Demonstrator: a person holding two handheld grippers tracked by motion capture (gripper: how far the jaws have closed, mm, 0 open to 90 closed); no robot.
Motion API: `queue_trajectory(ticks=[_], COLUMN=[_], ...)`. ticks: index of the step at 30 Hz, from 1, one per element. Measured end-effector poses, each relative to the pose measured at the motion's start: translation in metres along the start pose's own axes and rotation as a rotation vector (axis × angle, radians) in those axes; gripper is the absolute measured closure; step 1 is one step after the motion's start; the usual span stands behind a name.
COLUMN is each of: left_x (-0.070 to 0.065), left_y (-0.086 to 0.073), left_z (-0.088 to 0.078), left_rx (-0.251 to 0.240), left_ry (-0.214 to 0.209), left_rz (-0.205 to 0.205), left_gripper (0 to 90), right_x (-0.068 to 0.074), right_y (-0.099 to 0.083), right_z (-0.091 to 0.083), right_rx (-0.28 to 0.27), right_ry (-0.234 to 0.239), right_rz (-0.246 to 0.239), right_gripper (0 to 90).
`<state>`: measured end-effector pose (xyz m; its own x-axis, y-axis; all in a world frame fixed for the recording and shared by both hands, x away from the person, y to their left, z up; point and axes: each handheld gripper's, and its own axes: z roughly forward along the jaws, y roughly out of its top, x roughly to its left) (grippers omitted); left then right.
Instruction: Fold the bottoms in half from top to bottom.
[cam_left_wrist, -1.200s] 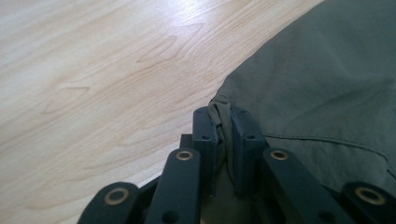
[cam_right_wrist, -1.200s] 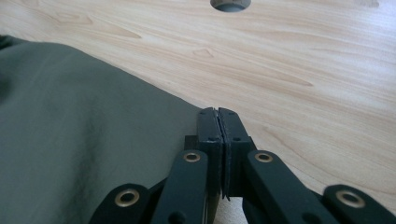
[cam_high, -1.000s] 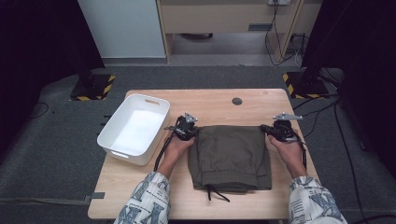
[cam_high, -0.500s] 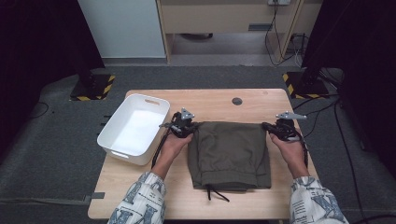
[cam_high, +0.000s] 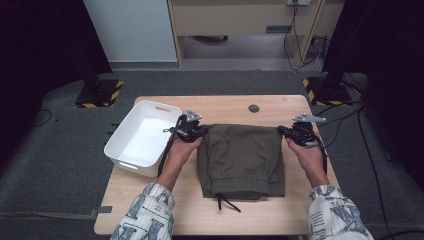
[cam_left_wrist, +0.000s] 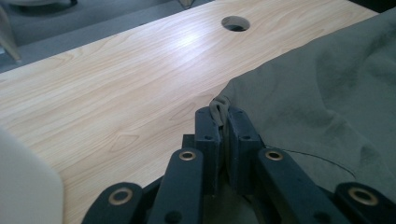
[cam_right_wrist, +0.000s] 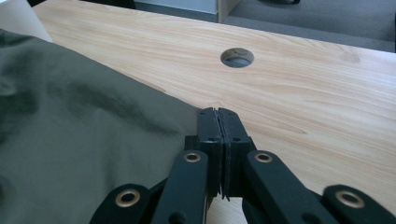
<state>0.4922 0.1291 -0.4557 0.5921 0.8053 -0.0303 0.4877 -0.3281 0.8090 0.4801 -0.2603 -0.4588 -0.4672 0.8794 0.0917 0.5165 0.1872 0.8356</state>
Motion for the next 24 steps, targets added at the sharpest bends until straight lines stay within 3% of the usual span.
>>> queue_trajectory(ticks=[5,13,17,21,24], left_x=[0.006,0.016,0.017,0.016,0.008], left_y=[0.005,0.036,0.051,0.057,0.055], left_z=[0.002,0.007,0.007,0.0,-0.01], left_rx=[0.005,-0.019,-0.015,-0.063,-0.081], left_ry=[0.011,0.009,0.015,0.003,0.016], left_rz=[-0.002,-0.03,0.019,-0.007,0.046], left_gripper=[83.9,84.0,84.5,84.5,84.3], right_x=[0.006,-0.006,-0.009,-0.006,-0.001], right_y=[0.009,0.029,0.039,0.051,0.052], right_z=[0.006,0.023,0.023,0.015,0.001], right_rx=[-0.002,0.02,0.006,-0.035,-0.08], right_ry=[-0.009,-0.037,-0.04,-0.037,-0.026], right_rz=[-0.015,0.0,0.017,0.008,0.003], right_gripper=[89.2,89.2,89.2,89.2,89.1])
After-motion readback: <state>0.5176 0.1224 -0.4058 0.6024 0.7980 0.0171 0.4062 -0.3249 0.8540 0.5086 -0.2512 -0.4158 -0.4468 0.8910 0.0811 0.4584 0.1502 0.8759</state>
